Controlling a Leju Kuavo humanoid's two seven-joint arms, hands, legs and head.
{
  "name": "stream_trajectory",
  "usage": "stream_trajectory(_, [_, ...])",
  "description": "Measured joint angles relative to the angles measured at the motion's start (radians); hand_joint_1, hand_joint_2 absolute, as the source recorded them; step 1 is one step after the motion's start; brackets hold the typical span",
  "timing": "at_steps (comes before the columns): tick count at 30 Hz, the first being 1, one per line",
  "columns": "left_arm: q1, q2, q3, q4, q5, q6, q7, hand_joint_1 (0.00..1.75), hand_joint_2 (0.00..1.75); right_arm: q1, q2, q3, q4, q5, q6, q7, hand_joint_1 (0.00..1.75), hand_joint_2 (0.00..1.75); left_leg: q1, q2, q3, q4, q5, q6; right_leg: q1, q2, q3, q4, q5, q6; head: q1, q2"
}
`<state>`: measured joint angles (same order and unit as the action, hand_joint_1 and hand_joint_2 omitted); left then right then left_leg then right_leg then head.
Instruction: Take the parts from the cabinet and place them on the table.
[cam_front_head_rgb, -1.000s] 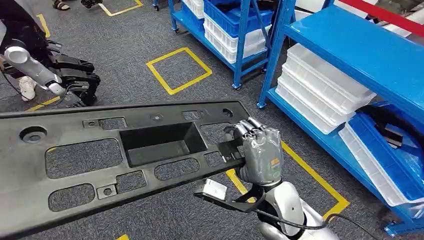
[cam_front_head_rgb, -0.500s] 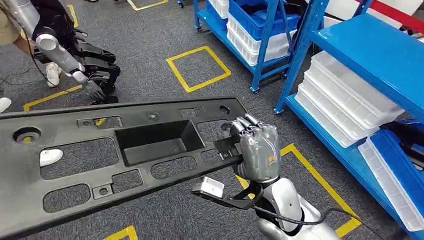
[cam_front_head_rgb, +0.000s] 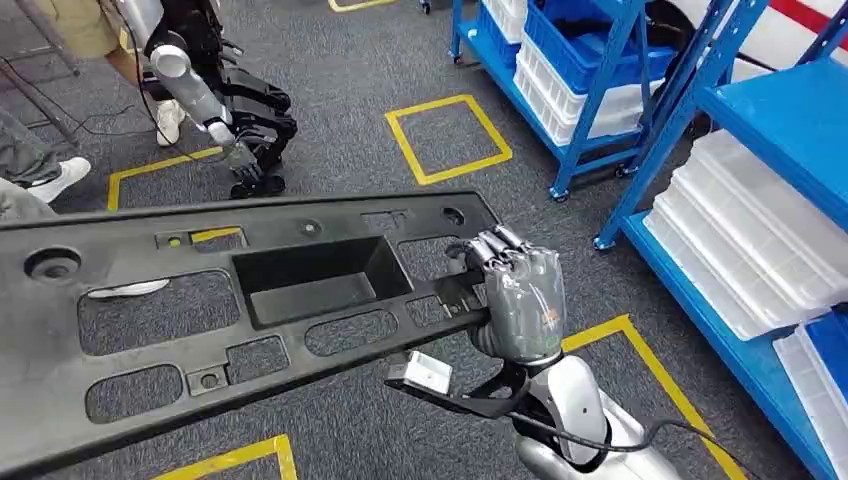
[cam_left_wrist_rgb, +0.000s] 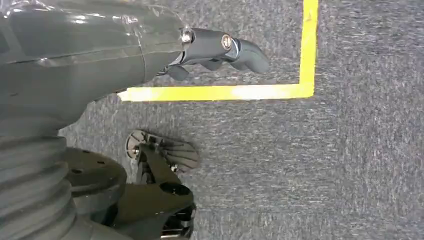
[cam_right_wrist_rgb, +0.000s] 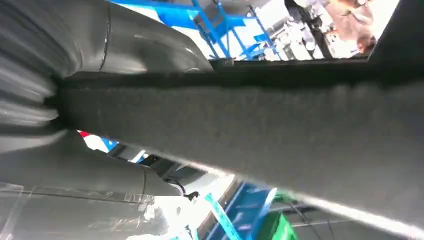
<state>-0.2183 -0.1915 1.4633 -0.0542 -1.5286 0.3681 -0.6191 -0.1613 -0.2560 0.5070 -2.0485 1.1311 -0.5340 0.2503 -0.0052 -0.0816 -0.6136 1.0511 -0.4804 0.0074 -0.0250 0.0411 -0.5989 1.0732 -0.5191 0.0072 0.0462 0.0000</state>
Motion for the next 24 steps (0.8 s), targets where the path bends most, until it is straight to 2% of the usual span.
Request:
stream_trajectory(1, [0.002, 0.0, 0.0, 0.0, 0.0, 0.0, 0.0, 0.0, 1.75, -0.002, -0.002, 0.0, 0.0, 0.0, 0.0, 0.0, 1.75, 1.75, 0.0, -0.004, 0.0, -0.003, 0.002, -0.003, 0.004, -0.003, 0.0, 0.0, 0.0, -0.005, 0.0, 0.0])
stream_trajectory(2, [0.003, 0.001, 0.0, 0.0, 0.0, 0.001, 0.0, 0.0, 1.75, -0.003, -0.001, 0.0, 0.0, 0.001, 0.0, 0.0, 1.75, 1.75, 0.0, -0.01, 0.0, 0.0, -0.001, -0.009, -0.002, -0.01, 0.004, -0.006, 0.004, -0.012, 0.0, 0.0])
stream_trajectory(3, [0.003, 0.0, 0.0, 0.0, 0.0, 0.002, 0.0, 0.0, 1.75, -0.003, 0.0, 0.0, 0.0, 0.001, 0.0, 0.0, 1.75, 1.75, -0.001, 0.014, 0.003, 0.014, -0.011, -0.014, -0.003, -0.021, 0.01, -0.011, 0.005, -0.017, -0.001, 0.0])
stream_trajectory(4, [0.002, 0.0, 0.0, 0.0, 0.0, 0.002, 0.0, 0.0, 1.75, -0.002, 0.0, 0.0, 0.0, 0.001, 0.0, 0.0, 1.75, 1.75, -0.003, 0.042, -0.011, 0.047, -0.032, -0.021, -0.003, -0.026, 0.015, -0.014, 0.004, -0.02, -0.011, 0.0])
stream_trajectory(5, [-0.001, 0.0, 0.0, 0.0, 0.0, 0.002, 0.0, 0.0, 1.75, -0.002, 0.0, 0.0, 0.0, 0.001, 0.0, 0.0, 1.75, 1.75, 0.001, 0.057, -0.046, 0.118, -0.069, -0.028, -0.002, -0.036, 0.018, -0.014, 0.003, -0.023, -0.015, 0.0])
stream_trajectory(6, [-0.001, 0.0, 0.0, 0.0, 0.0, 0.002, 0.0, 0.0, 1.75, -0.002, 0.0, 0.0, 0.0, 0.001, 0.0, 0.0, 1.75, 1.75, 0.005, 0.064, -0.087, 0.198, -0.103, -0.033, 0.0, -0.045, 0.019, -0.014, 0.001, -0.026, -0.015, 0.0])
stream_trajectory(7, [0.0, 0.0, 0.0, 0.0, -0.001, 0.002, 0.0, 0.0, 1.75, -0.001, 0.0, 0.0, 0.0, 0.001, 0.0, 0.0, 1.75, 1.75, 0.008, 0.068, -0.122, 0.265, -0.125, -0.036, 0.0, -0.054, 0.02, -0.014, -0.001, -0.027, -0.015, 0.0])
stream_trajectory(8, [0.001, 0.0, 0.0, 0.0, 0.0, 0.002, 0.0, 0.0, 1.75, -0.001, 0.0, 0.0, 0.0, 0.001, 0.0, 0.0, 1.75, 1.75, 0.011, 0.071, -0.144, 0.301, -0.128, -0.037, 0.001, -0.061, 0.021, -0.014, -0.003, -0.027, -0.015, 0.0])
stream_trajectory(9, [0.003, 0.0, 0.0, 0.0, 0.0, 0.002, 0.0, 0.0, 1.75, -0.001, 0.0, 0.0, 0.0, 0.001, 0.0, 0.0, 1.75, 1.75, 0.013, 0.072, -0.138, 0.285, -0.107, -0.036, 0.001, -0.067, 0.024, -0.014, -0.005, -0.026, -0.015, 0.0])
stream_trajectory(10, [0.004, 0.0, 0.0, 0.0, 0.0, 0.002, 0.0, 0.0, 1.75, -0.001, 0.0, 0.0, 0.0, 0.002, 0.0, 0.0, 1.75, 1.75, 0.014, 0.073, -0.11, 0.224, -0.067, -0.034, 0.001, -0.072, 0.027, -0.014, -0.007, -0.025, -0.016, 0.0])
stream_trajectory(11, [0.003, 0.0, 0.0, 0.0, 0.0, 0.002, 0.0, 0.0, 1.75, -0.001, 0.0, 0.0, 0.0, 0.002, 0.0, 0.0, 1.75, 1.75, 0.013, 0.076, -0.068, 0.138, -0.022, -0.029, 0.0, -0.077, 0.032, -0.014, -0.011, -0.023, -0.015, 0.0])
stream_trajectory(12, [0.003, 0.0, 0.0, 0.0, -0.001, 0.002, 0.0, 0.0, 1.75, -0.001, 0.0, 0.0, 0.0, 0.002, 0.0, 0.0, 1.75, 1.75, 0.011, 0.088, -0.017, 0.035, 0.024, -0.023, 0.0, -0.082, 0.039, -0.015, -0.014, -0.019, -0.016, 0.0])
stream_trajectory(13, [0.003, 0.0, 0.0, 0.0, -0.001, 0.002, 0.0, 0.0, 1.75, -0.001, 0.0, 0.0, 0.0, 0.002, 0.0, 0.0, 1.75, 1.75, 0.008, 0.108, -0.002, 0.001, 0.011, -0.019, 0.002, -0.086, 0.04, -0.017, -0.017, -0.016, -0.015, 0.0])
stream_trajectory(14, [0.001, 0.0, 0.0, 0.0, -0.001, 0.002, 0.0, 0.0, 1.75, -0.002, 0.0, 0.0, 0.0, 0.002, 0.0, 0.0, 1.75, 1.75, -0.002, 0.101, -0.005, -0.007, 0.014, -0.014, 0.003, -0.086, 0.039, -0.017, -0.018, -0.01, -0.016, 0.0])
stream_trajectory(16, [0.004, 0.001, 0.0, 0.0, -0.001, 0.002, 0.0, 0.0, 1.75, -0.002, 0.002, 0.0, 0.0, 0.002, 0.0, 0.0, 1.75, 1.75, -0.006, 0.095, -0.007, -0.006, 0.012, -0.01, 0.0, -0.092, 0.044, -0.024, -0.018, -0.001, -0.016, 0.0])
stream_trajectory(17, [0.004, 0.001, 0.0, 0.0, -0.001, 0.002, 0.0, 0.0, 1.75, -0.002, 0.002, 0.0, 0.0, 0.002, 0.0, 0.0, 1.75, 1.75, -0.007, 0.089, -0.007, -0.012, 0.014, -0.004, 0.0, -0.096, 0.048, -0.031, -0.016, 0.006, -0.015, 0.0])
stream_trajectory(18, [0.004, 0.0, 0.0, 0.0, -0.001, 0.002, 0.0, 0.0, 1.75, -0.002, 0.002, 0.0, 0.0, 0.002, 0.0, 0.0, 1.75, 1.75, 0.007, 0.086, 0.008, -0.034, 0.024, 0.007, -0.002, -0.09, 0.051, -0.025, -0.028, 0.012, -0.013, 0.0])
stream_trajectory(19, [0.003, 0.0, 0.0, 0.0, -0.002, 0.002, 0.0, 0.0, 1.75, -0.001, 0.002, 0.0, 0.0, 0.003, 0.0, 0.0, 1.75, 1.75, 0.004, 0.083, 0.014, -0.042, 0.025, 0.01, 0.0, -0.071, 0.045, -0.002, -0.043, 0.011, -0.011, 0.0])
stream_trajectory(20, [0.003, 0.0, 0.0, 0.0, -0.003, 0.002, 0.0, 0.0, 1.75, -0.002, 0.002, 0.0, 0.0, 0.004, 0.0, 0.0, 1.75, 1.75, 0.004, 0.082, 0.016, -0.042, 0.025, 0.019, 0.001, -0.056, 0.013, 0.062, -0.081, 0.01, -0.008, 0.0])
stream_trajectory(21, [0.002, 0.0, 0.0, 0.0, -0.003, 0.002, 0.0, 0.0, 1.75, 0.0, 0.002, 0.0, 0.0, 0.003, 0.0, 0.0, 1.75, 1.75, 0.003, 0.079, 0.016, -0.042, 0.023, 0.022, 0.003, -0.048, -0.029, 0.143, -0.119, 0.011, -0.005, 0.0])
stream_trajectory(22, [0.002, 0.0, 0.0, 0.0, -0.003, 0.002, 0.0, 0.0, 1.75, 0.002, 0.002, 0.0, 0.0, 0.003, 0.0, 0.0, 1.75, 1.75, 0.001, 0.074, 0.016, -0.041, 0.022, 0.024, 0.003, -0.045, -0.069, 0.218, -0.145, 0.013, -0.002, 0.0])
stream_trajectory(23, [0.003, 0.0, 0.0, 0.0, -0.003, 0.002, 0.0, 0.0, 1.75, 0.005, 0.002, 0.0, 0.0, 0.003, 0.0, 0.0, 1.75, 1.75, -0.001, 0.069, 0.016, -0.04, 0.021, 0.025, 0.003, -0.044, -0.1, 0.268, -0.152, 0.014, -0.002, 0.0])
stream_trajectory(24, [0.003, 0.0, 0.0, 0.0, -0.003, 0.002, 0.0, 0.0, 1.75, 0.006, 0.002, 0.0, 0.0, 0.003, 0.0, 0.0, 1.75, 1.75, -0.001, 0.062, 0.017, -0.039, 0.02, 0.026, 0.003, -0.044, -0.107, 0.268, -0.133, 0.014, -0.002, 0.0])
